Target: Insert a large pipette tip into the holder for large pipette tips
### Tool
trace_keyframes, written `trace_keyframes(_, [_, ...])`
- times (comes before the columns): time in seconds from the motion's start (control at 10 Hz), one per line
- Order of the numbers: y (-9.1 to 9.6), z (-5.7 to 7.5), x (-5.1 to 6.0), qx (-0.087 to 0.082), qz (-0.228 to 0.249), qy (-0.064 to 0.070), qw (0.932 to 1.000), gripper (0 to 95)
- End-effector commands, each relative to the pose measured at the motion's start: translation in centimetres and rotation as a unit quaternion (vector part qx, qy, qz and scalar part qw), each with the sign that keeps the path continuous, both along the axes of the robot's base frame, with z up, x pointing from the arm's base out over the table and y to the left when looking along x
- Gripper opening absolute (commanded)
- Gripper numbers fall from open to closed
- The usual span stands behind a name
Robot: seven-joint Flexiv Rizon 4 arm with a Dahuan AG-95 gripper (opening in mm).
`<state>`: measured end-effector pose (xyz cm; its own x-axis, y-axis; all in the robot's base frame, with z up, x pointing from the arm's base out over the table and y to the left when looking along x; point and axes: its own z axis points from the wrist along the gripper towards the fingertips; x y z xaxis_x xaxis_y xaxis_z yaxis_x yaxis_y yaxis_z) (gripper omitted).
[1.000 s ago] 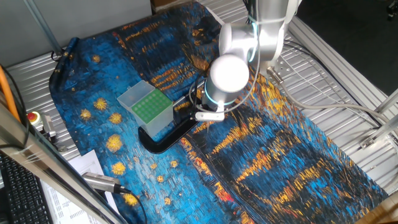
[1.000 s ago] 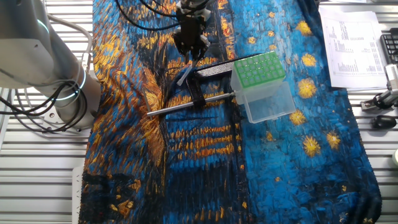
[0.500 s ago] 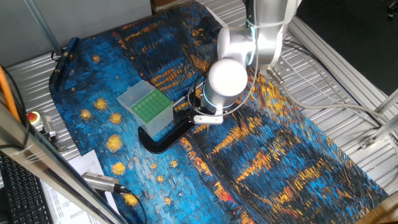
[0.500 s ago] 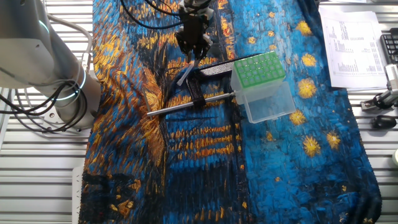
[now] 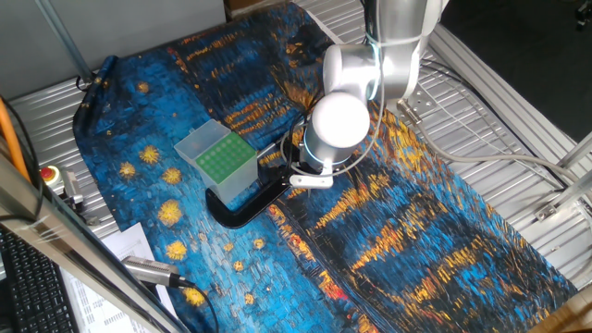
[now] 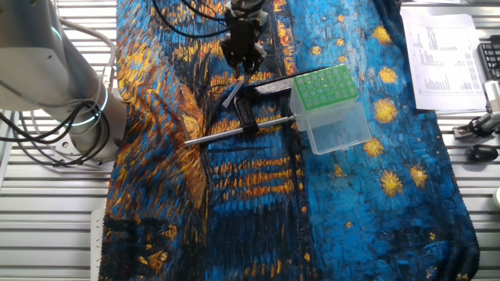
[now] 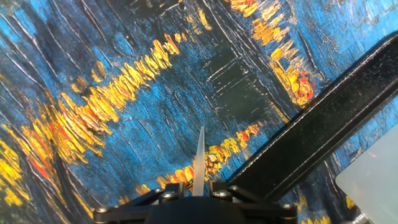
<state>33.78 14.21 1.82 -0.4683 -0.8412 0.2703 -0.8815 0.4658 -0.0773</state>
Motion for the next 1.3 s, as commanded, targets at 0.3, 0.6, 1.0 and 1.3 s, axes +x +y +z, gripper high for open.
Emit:
trace_keyframes(0.3, [0.1, -0.3, 0.0, 0.001, 0.000, -0.002, 1.0000, 19.0])
trace_keyframes(0.6, [0.1, -0.4, 0.0, 0.000, -0.001, -0.002, 1.0000, 0.0])
trace_keyframes(1.0, [0.3, -0.3, -0.1, 0.000, -0.001, 0.000, 1.0000, 0.0])
trace_keyframes(1.3, [1.6, 1.0, 0.2, -0.007, 0.000, 0.004, 1.0000, 0.0])
